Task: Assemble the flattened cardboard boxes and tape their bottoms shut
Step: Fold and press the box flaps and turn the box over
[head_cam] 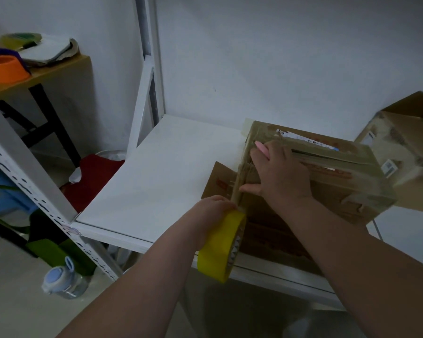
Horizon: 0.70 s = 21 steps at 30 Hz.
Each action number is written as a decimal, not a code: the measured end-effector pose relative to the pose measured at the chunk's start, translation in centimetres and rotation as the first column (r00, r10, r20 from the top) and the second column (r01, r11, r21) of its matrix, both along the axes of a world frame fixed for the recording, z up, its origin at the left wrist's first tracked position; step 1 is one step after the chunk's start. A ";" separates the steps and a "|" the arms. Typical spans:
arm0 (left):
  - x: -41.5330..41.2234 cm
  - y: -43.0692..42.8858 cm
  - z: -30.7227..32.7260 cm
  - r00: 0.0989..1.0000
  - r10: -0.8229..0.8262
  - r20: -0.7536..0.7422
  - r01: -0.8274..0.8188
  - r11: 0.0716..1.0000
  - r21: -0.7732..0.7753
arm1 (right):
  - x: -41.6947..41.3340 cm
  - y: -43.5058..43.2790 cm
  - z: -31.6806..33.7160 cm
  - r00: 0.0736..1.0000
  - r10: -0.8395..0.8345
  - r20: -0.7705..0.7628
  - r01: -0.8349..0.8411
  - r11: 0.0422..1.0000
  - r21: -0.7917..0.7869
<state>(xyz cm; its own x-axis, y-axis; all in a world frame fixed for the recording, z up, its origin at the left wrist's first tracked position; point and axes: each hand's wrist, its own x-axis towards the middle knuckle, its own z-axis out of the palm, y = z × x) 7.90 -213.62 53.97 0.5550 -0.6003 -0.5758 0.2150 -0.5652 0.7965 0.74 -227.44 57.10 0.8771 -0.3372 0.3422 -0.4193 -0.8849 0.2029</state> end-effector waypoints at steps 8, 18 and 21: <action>-0.8 1.8 0.4 0.995 0.058 -0.086 -0.065 0.995 -0.075 | 0.3 1.1 0.5 0.996 -0.045 -0.076 0.048 0.998 0.034; -2.9 2.6 -0.3 0.955 0.278 0.105 -0.232 0.918 -0.323 | -4.2 6.0 -2.4 0.865 -0.039 0.500 -0.262 0.816 0.516; -3.9 2.7 -0.4 0.939 0.316 0.133 -0.247 0.894 -0.374 | -4.8 7.5 -4.3 0.922 -0.257 0.290 -0.158 0.434 0.887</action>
